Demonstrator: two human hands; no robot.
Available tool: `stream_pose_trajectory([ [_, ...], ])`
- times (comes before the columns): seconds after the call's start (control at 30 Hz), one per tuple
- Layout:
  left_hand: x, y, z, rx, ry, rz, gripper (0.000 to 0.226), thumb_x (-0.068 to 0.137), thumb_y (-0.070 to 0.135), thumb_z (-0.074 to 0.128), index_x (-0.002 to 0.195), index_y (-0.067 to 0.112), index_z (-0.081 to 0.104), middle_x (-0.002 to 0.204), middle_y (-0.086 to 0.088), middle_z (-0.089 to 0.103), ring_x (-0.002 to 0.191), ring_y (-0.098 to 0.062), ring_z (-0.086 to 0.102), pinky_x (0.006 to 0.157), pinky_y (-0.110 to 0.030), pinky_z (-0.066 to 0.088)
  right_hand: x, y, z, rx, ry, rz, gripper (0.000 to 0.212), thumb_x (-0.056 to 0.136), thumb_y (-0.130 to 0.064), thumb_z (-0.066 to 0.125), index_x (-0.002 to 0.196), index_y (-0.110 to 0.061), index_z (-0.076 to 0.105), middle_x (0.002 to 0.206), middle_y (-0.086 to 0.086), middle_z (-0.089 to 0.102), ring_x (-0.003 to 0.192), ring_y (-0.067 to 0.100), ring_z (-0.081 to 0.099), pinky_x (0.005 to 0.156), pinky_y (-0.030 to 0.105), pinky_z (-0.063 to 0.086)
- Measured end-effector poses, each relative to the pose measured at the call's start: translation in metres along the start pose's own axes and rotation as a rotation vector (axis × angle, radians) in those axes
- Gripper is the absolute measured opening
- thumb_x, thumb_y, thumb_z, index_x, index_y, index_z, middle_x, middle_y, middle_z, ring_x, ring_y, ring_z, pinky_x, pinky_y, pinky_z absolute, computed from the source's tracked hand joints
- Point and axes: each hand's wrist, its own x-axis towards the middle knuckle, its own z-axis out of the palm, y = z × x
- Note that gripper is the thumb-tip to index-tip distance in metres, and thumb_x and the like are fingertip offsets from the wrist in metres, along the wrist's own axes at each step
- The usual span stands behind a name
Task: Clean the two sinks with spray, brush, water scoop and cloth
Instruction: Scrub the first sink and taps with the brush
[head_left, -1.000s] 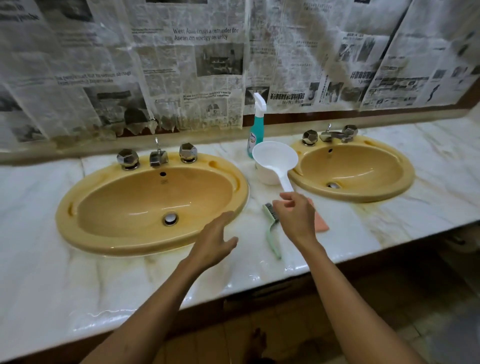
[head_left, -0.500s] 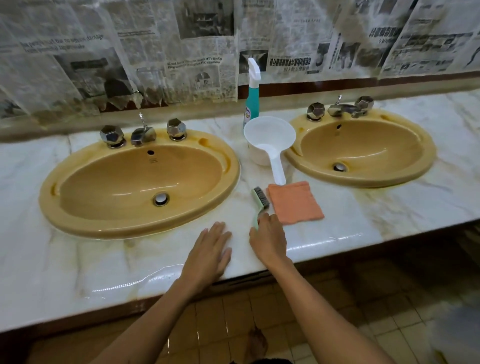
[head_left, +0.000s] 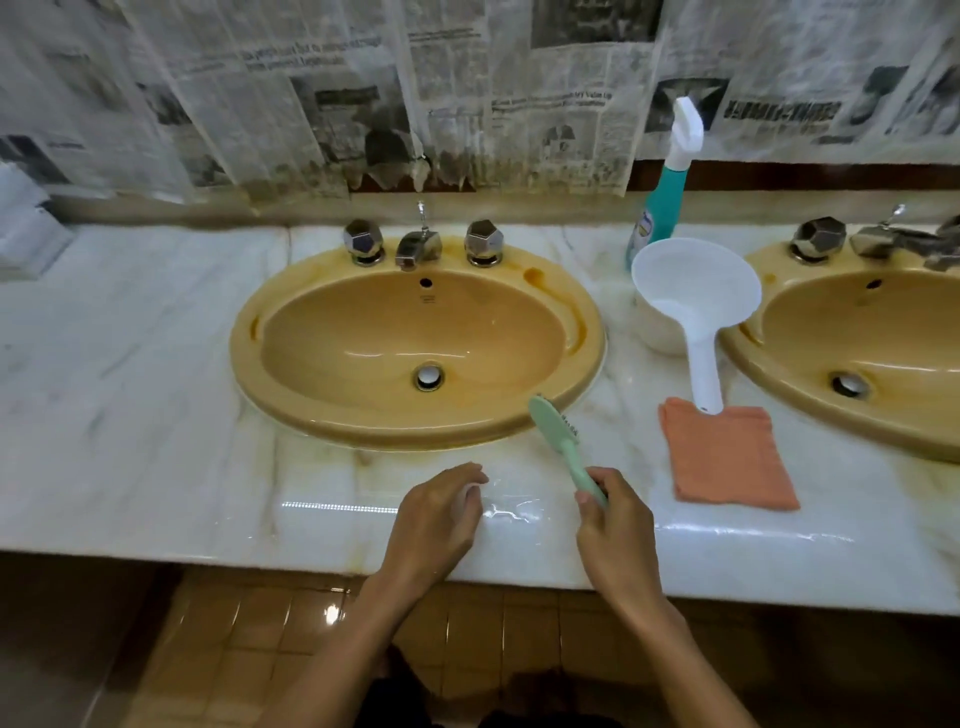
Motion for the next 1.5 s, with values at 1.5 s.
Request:
stream_pose_trajectory([
  [1.5,0.362,-0.202,-0.198,0.762,-0.333,-0.267,0.073,0.06,0.064,0.08,0.111,0.02,0.052,0.105,0.001,0.065,0.097,-0.023,0.063,0.069,-0.03,0.04,0.356,-0.32,0.158,-0.76,-0.117,-0.37,0.033,0.086,-0.057,0.062,0.088,-0.026,0.074,0.098,-0.005,0.073,0.095,0.016,0.06,0.106,0.048,0.029],
])
